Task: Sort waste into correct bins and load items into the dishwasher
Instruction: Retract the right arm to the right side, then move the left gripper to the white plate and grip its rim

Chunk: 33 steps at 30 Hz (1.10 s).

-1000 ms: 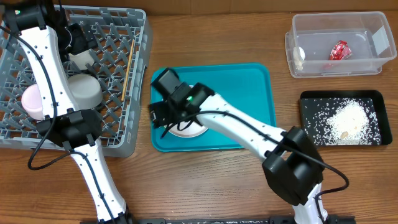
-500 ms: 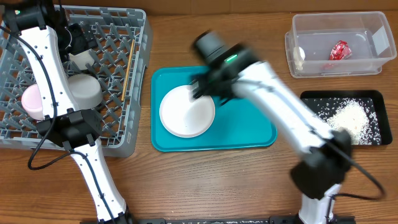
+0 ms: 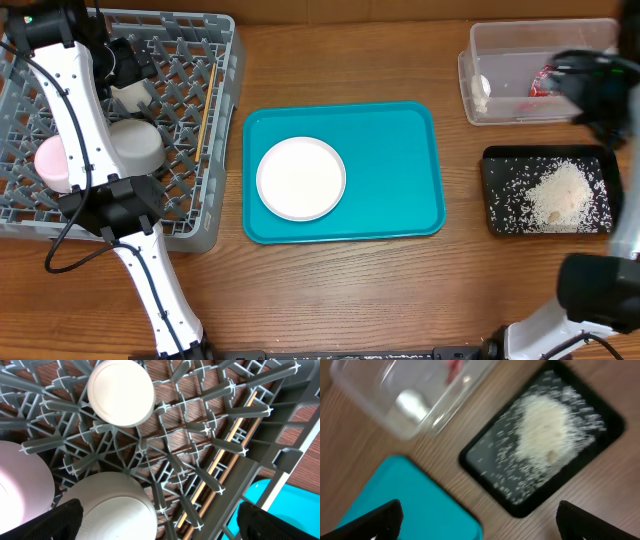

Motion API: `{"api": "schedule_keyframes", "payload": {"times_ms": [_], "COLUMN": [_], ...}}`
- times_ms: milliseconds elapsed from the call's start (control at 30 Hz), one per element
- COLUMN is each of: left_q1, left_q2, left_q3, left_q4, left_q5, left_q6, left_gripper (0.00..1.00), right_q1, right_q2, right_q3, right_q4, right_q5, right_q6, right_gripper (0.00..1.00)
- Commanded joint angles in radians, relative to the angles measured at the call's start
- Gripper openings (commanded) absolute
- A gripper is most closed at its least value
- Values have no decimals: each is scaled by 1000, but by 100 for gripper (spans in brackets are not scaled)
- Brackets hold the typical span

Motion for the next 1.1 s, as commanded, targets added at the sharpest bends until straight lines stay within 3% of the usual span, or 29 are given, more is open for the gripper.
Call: {"api": "schedule_keyframes", "payload": {"times_ms": [0,167,233,400,500,533,633,700,867,1067], "left_q1": [-7,-7,-7,-7,-7,-7,-38,-85,-290,-603], "left_q2": [-36,-36,-36,-36,-36,-36,-36,-36,-36,-36], "left_q3": [13,13,13,12,12,12,12,12,4,-77], "left_q4": [-2,3,16,-2,-2,-2,-2,-3,-3,-3], "left_q5": [-10,-3,33,346,458,527,836,933,866,481], "left_q6": [-10,-17,-75,-173,-220,-202,-2,43,27,-85], "left_gripper": [100,100,100,100,100,100,100,100,100,100], "right_q1": [-105,-212,-238,-269,-269,-269,-269,-269,-269,-269], "right_q2": [-6,-6,-6,-6,-6,-6,-6,-6,-6,-6], "right_q3": [6,6,6,6,6,6,6,6,6,6], "right_q4": [14,22,22,21,22,22,21,21,21,21], "right_q5": [-22,-22,-22,-22,-22,-23,-22,-23,-23,-22], "right_q6": [4,4,4,4,4,4,4,4,4,4], "right_gripper": [100,100,100,100,100,100,100,100,100,100]}}
